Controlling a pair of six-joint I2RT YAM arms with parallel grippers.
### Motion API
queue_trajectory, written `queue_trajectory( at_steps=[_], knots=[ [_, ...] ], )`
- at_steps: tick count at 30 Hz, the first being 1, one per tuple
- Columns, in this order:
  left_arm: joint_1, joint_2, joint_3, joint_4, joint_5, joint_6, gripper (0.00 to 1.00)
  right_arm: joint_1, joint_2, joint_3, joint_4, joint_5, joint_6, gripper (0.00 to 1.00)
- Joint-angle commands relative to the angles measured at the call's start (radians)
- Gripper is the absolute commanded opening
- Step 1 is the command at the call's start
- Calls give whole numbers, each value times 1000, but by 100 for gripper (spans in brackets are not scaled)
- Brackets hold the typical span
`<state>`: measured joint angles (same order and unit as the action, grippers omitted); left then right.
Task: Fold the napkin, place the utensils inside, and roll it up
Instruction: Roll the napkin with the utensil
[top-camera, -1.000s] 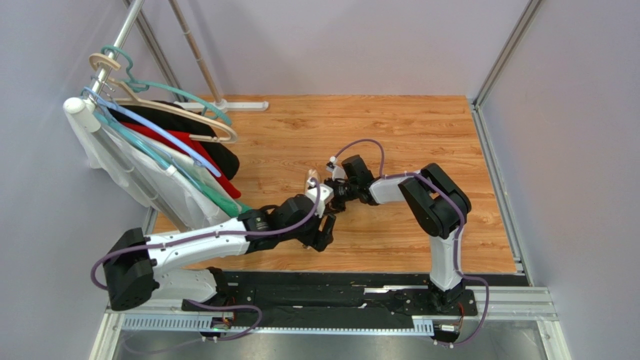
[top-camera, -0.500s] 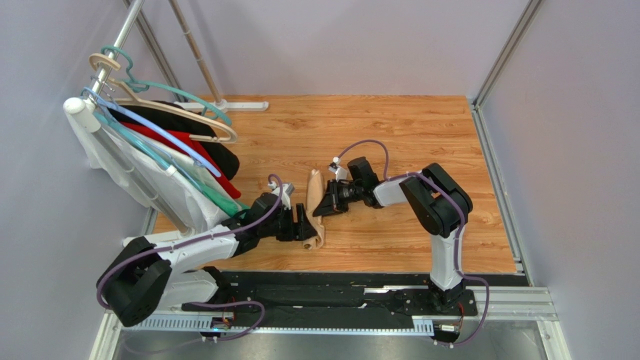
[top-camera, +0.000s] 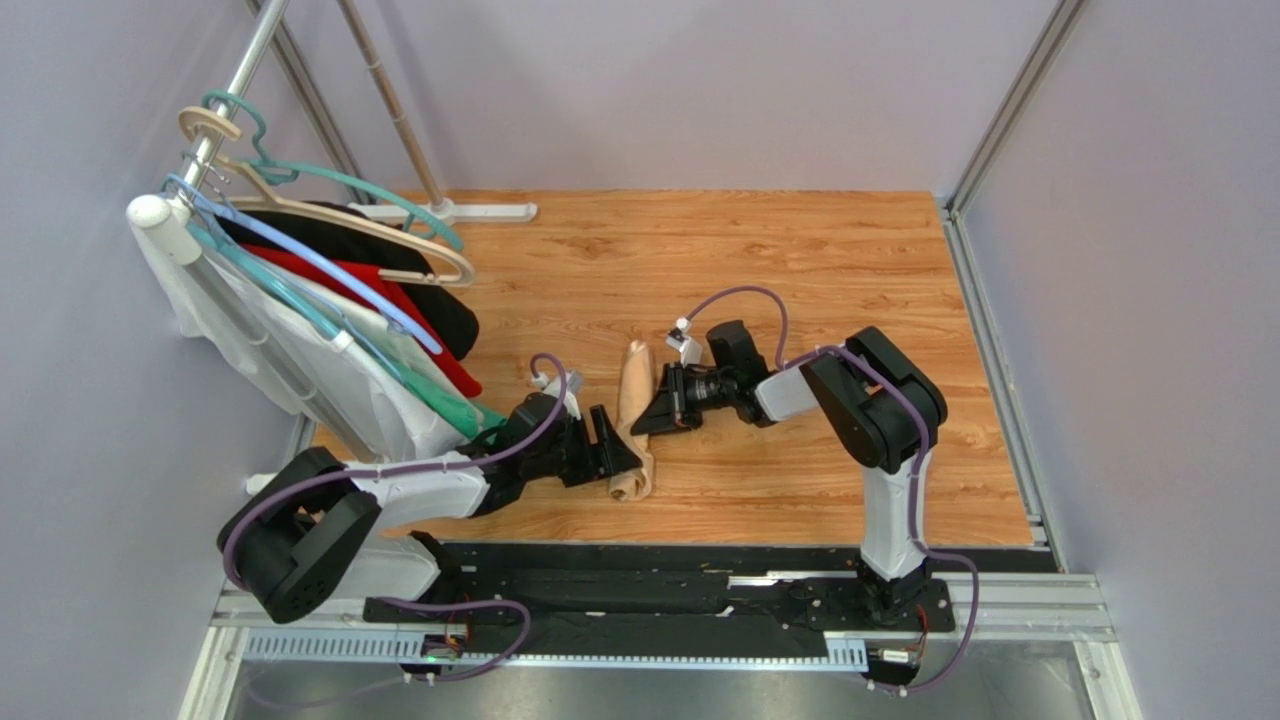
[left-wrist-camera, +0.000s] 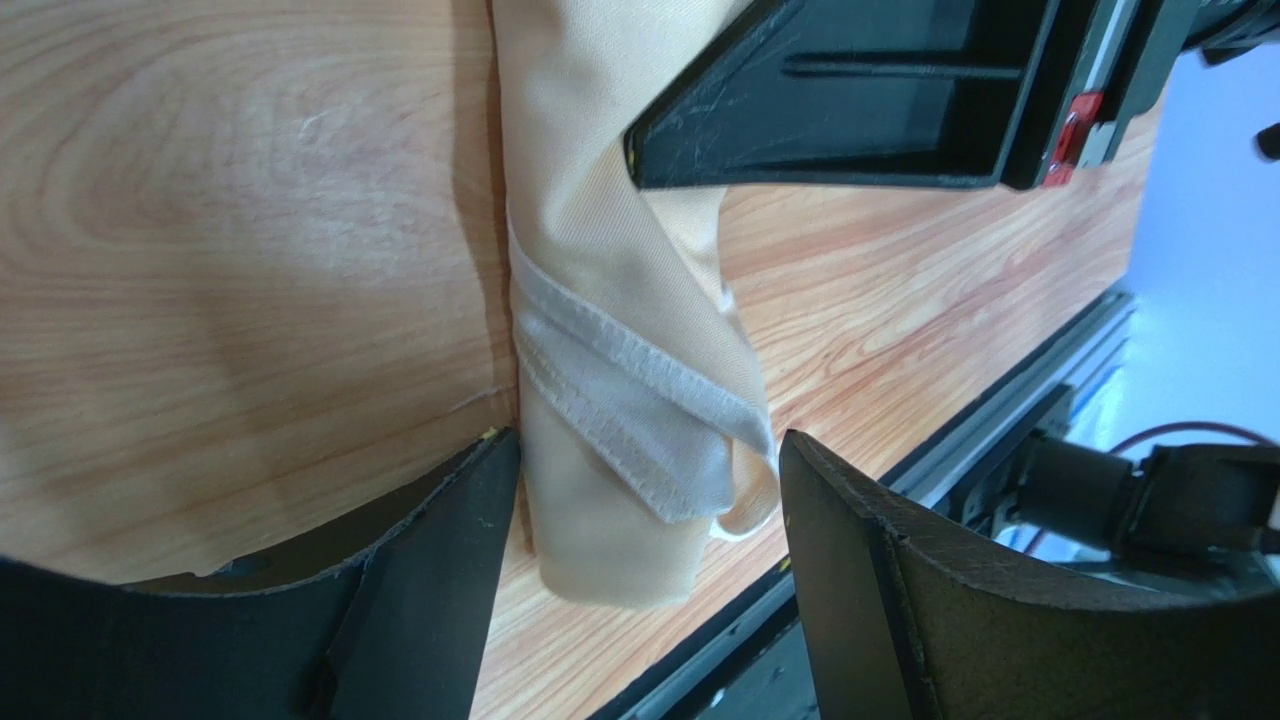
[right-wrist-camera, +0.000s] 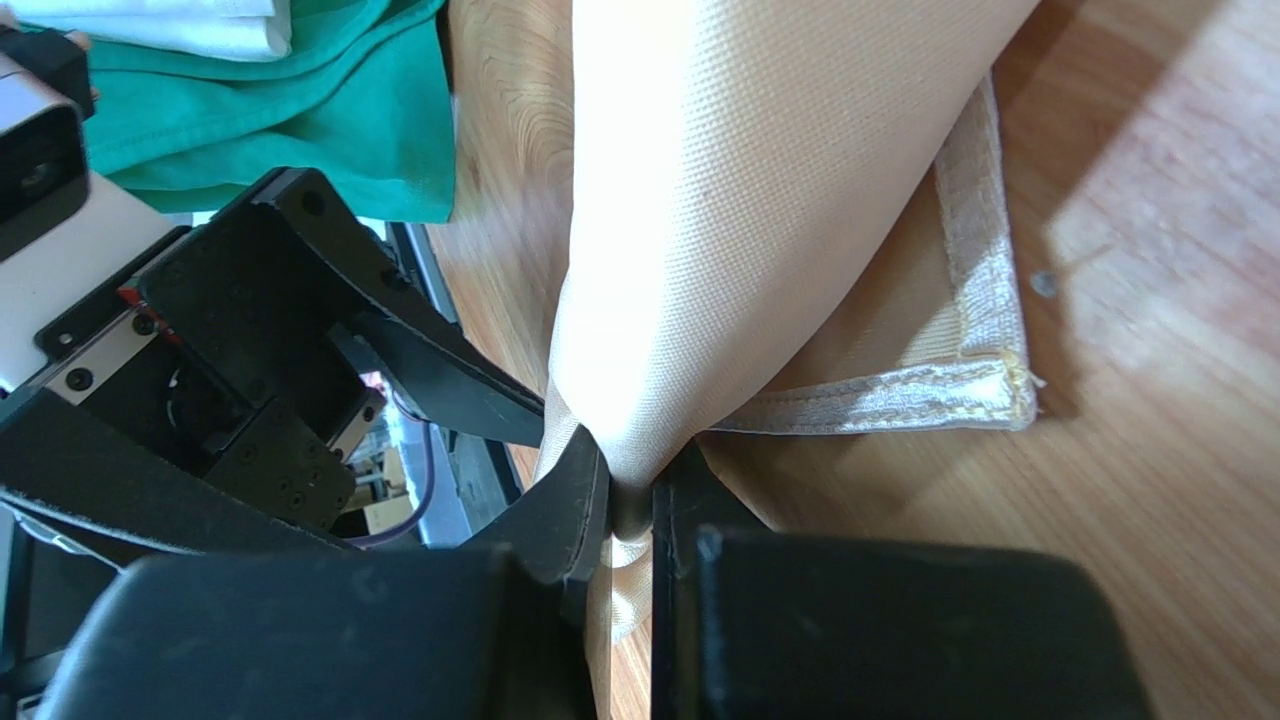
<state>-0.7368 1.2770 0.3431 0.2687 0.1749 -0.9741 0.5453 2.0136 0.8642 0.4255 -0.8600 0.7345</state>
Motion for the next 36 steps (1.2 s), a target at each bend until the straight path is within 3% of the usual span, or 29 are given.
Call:
queue_trajectory(
  at_steps=[1, 3, 8, 12, 13, 15, 17, 18, 19, 22, 25, 30, 36],
  knots=[
    [5, 74, -36, 61, 6, -40, 72, -16, 39, -40, 12, 50, 3, 0],
    [5, 97, -32, 69, 8, -34, 68, -15, 33, -40, 18, 44, 6, 0],
    [5, 110, -9, 29, -25, 3, 43, -16, 19, -40, 22, 42, 16, 0],
    [5, 113, 14, 0, -48, 18, 31, -16, 25, -44, 41, 39, 23, 0],
    [5, 116, 17, -2, -49, 23, 21, -18, 27, -45, 45, 39, 26, 0],
    [5, 120, 30, -2, -46, 26, 18, -16, 31, -48, 59, 36, 34, 0],
    [5, 130, 39, -2, -43, 35, 5, -16, 31, -45, 61, 38, 37, 0],
    [5, 131, 48, -3, -43, 41, 4, -18, 27, -47, 58, 39, 37, 2],
    [5, 133, 53, -11, -45, 52, 0, -18, 24, -44, 52, 42, 37, 9],
    [2, 116, 83, -72, -69, 86, 0, -19, -5, -37, 12, 50, 26, 30],
    [-12, 78, 120, -172, -135, 132, 0, -27, -73, -39, -65, 90, -12, 39],
    [-56, 48, 209, -373, -256, 202, 0, -33, -211, -22, -338, 257, -109, 43],
    [-168, 85, 330, -529, -405, 247, 0, -31, -361, -31, -421, 339, -83, 44]
  ],
)
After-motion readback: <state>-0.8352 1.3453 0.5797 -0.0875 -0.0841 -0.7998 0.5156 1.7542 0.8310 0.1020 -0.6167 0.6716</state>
